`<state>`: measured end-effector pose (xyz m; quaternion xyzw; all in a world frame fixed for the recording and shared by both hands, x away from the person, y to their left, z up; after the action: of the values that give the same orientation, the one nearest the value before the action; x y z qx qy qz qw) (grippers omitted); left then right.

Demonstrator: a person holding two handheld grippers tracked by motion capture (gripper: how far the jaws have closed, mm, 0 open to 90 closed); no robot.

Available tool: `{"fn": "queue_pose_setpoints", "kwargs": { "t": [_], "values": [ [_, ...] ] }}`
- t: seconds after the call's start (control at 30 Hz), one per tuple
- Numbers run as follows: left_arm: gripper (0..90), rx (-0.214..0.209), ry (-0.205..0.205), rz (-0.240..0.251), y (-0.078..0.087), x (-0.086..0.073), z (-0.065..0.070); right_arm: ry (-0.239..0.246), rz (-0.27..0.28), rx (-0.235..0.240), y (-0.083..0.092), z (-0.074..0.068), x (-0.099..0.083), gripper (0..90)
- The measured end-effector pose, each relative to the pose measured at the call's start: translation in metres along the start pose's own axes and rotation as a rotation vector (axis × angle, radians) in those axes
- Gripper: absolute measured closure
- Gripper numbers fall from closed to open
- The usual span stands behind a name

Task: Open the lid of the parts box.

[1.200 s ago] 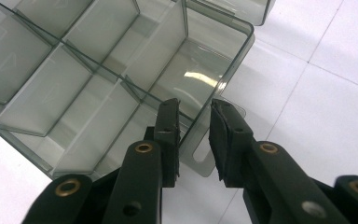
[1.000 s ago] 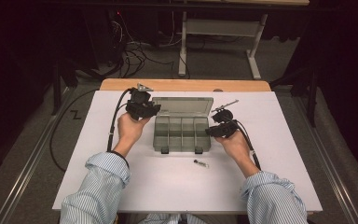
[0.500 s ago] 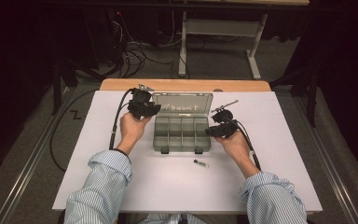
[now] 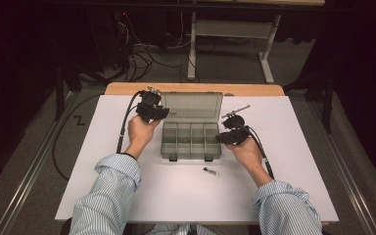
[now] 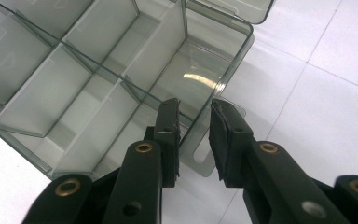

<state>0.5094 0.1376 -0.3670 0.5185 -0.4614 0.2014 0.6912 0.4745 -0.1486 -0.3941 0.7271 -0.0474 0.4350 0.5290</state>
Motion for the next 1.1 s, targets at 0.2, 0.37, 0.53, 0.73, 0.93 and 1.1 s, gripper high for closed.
{"fn": "queue_pose_setpoints", "kwargs": {
  "t": [0.2,0.37,0.53,0.73,0.93,1.1],
  "values": [
    [68.3,0.005,0.012,0.0,-0.004,-0.001,-0.002,0.0,0.001,0.001,0.0,0.0,0.0,75.0],
    [68.7,0.008,0.013,-0.022,-0.008,-0.002,-0.003,-0.001,0.001,-0.001,0.0,0.0,0.0,75.0],
    [69.1,0.015,0.016,-0.043,-0.015,-0.006,-0.003,-0.002,0.001,-0.002,0.0,0.0,0.0,75.0],
    [69.2,0.027,0.01,-0.06,-0.02,-0.008,-0.003,0.0,0.003,-0.001,0.0,0.0,0.0,75.0],
    [69.9,0.037,-0.009,-0.093,-0.026,-0.012,-0.002,-0.007,0.0,-0.003,0.0,0.0,0.0,75.0],
    [69.8,0.043,-0.019,-0.114,-0.031,-0.014,-0.002,-0.008,0.001,-0.003,0.0,0.0,0.0,74.9]
  ]
}}
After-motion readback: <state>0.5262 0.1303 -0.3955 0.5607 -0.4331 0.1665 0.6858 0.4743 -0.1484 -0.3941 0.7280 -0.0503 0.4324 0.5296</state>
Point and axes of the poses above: each handheld gripper's, and its own axes: y roughly backward along the jaws, x roughly out of its top, z roughly to its right, the point moved 1 cm from there along -y, roughly forward along the jaws, and after that the axes turned 10 degrees about z, right-handed, at the moved point
